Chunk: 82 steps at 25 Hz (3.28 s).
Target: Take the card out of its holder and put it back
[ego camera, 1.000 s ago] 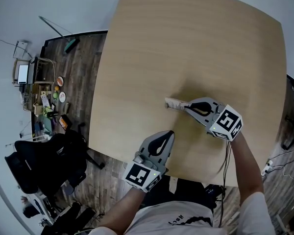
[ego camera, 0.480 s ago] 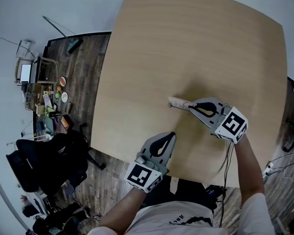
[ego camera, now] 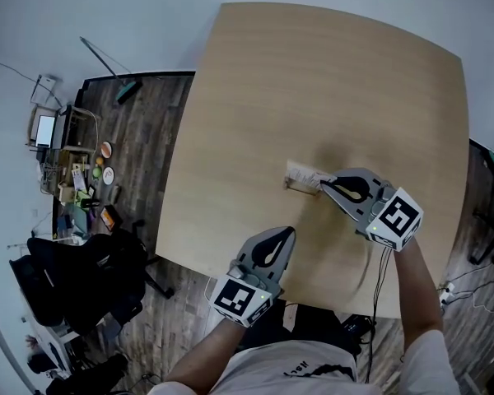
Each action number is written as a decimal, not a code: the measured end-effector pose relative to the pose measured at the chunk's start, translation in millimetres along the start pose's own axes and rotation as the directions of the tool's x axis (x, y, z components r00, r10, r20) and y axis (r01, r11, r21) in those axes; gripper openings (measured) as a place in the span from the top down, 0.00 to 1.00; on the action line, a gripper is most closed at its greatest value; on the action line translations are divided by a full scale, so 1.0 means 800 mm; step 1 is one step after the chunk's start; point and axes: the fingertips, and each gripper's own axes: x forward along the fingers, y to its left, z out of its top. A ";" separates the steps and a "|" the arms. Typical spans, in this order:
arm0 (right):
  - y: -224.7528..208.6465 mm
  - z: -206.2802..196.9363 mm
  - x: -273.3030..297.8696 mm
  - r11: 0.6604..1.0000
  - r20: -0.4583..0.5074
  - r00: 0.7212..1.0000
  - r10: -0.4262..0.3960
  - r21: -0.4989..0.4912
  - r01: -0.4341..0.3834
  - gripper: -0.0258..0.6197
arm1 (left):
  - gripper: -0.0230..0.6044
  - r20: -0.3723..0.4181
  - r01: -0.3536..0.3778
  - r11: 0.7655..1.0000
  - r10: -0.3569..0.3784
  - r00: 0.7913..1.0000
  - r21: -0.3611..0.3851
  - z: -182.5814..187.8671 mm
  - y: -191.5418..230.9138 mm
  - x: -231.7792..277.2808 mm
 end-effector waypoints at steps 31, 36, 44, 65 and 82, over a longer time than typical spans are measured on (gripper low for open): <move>0.287 0.165 -0.094 0.968 0.122 0.967 -0.223 0.144 0.205 0.92 | 0.94 0.117 0.178 0.974 -0.194 0.974 0.138 0.110 -0.106 -0.227; 0.332 0.171 -0.103 0.965 0.134 0.963 -0.233 0.150 0.213 0.92 | 0.94 0.130 0.213 0.964 -0.235 0.963 0.159 0.111 -0.128 -0.260; 0.369 0.170 -0.112 0.965 0.140 0.960 -0.240 0.141 0.221 0.92 | 0.94 0.128 0.243 0.951 -0.269 0.954 0.189 0.105 -0.155 -0.289; 0.309 0.158 -0.124 0.967 0.151 0.961 -0.231 0.145 0.209 0.92 | 0.94 0.144 0.242 0.961 -0.261 0.955 0.136 0.112 -0.138 -0.247; 0.090 0.084 -0.089 0.999 0.037 0.998 -0.053 0.010 0.053 0.92 | 0.94 0.038 0.143 0.985 -0.147 0.988 0.096 0.076 -0.079 -0.088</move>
